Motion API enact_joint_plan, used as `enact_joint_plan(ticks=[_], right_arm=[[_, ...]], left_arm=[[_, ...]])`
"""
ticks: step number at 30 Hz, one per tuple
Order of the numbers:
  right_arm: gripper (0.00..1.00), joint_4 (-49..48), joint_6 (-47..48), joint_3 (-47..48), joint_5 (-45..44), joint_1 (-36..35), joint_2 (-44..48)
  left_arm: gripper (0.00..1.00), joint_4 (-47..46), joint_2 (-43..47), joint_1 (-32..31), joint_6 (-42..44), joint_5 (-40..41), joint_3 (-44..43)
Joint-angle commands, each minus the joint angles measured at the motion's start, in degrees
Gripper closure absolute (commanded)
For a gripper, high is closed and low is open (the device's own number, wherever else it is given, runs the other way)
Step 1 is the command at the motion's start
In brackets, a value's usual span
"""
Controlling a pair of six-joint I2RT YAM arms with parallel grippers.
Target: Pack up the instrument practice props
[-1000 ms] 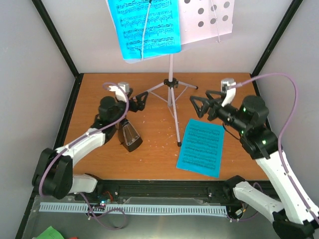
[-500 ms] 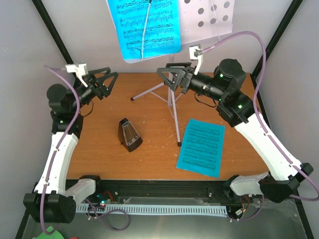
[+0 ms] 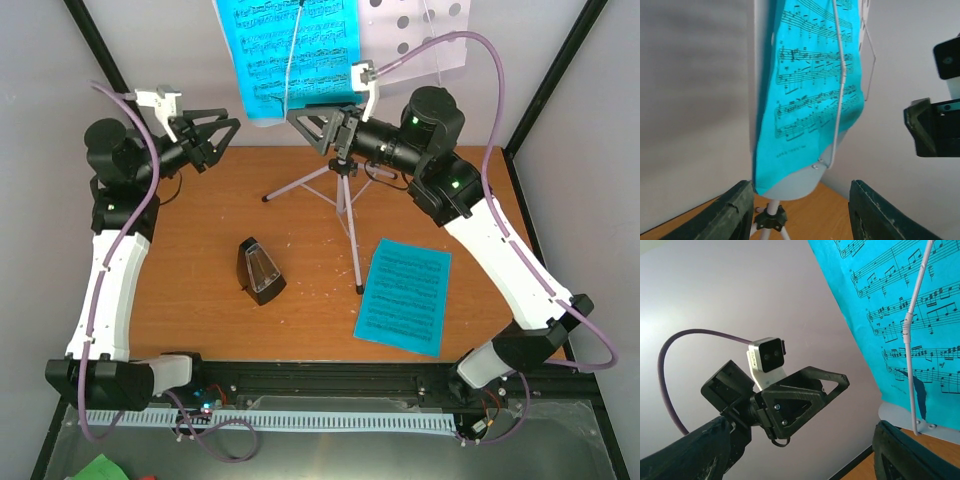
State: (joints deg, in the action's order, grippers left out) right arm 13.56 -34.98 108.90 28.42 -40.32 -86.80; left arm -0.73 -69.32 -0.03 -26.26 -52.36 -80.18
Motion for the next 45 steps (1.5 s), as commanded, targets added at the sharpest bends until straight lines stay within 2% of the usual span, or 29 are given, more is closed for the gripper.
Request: enact_joint_plan(ticks=[1, 6, 14, 18, 24, 45], right_arm=[[0.24, 0.6, -0.56, 2.81, 1.12, -0.82, -1.05], [0.25, 0.17, -0.49, 3.34, 0.89, -0.91, -1.44], [0.25, 0.26, -0.26, 3.41, 0.78, -0.91, -1.61], [0.25, 0.13, -0.29, 3.25, 0.88, -0.91, -1.78], [0.26, -0.53, -0.5, 2.94, 0.85, -0.91, -1.63], [0.26, -1.94, -0.56, 1.55, -0.11, -0.91, -1.15]], left_arm=[[0.47, 7.41, -2.57, -2.01, 9.02, 4.12, -5.81], [0.48, 12.98, -5.66, -5.22, 13.76, 9.39, -10.6], [0.5, 14.89, -7.81, -6.94, 16.04, 14.61, -13.31], [0.53, 15.03, -8.9, -7.41, 15.87, 13.76, -14.17], [0.64, 14.06, -8.99, -7.79, 14.77, 12.04, -14.65], [0.64, 12.72, -6.54, -8.32, 12.79, 9.56, -14.17]])
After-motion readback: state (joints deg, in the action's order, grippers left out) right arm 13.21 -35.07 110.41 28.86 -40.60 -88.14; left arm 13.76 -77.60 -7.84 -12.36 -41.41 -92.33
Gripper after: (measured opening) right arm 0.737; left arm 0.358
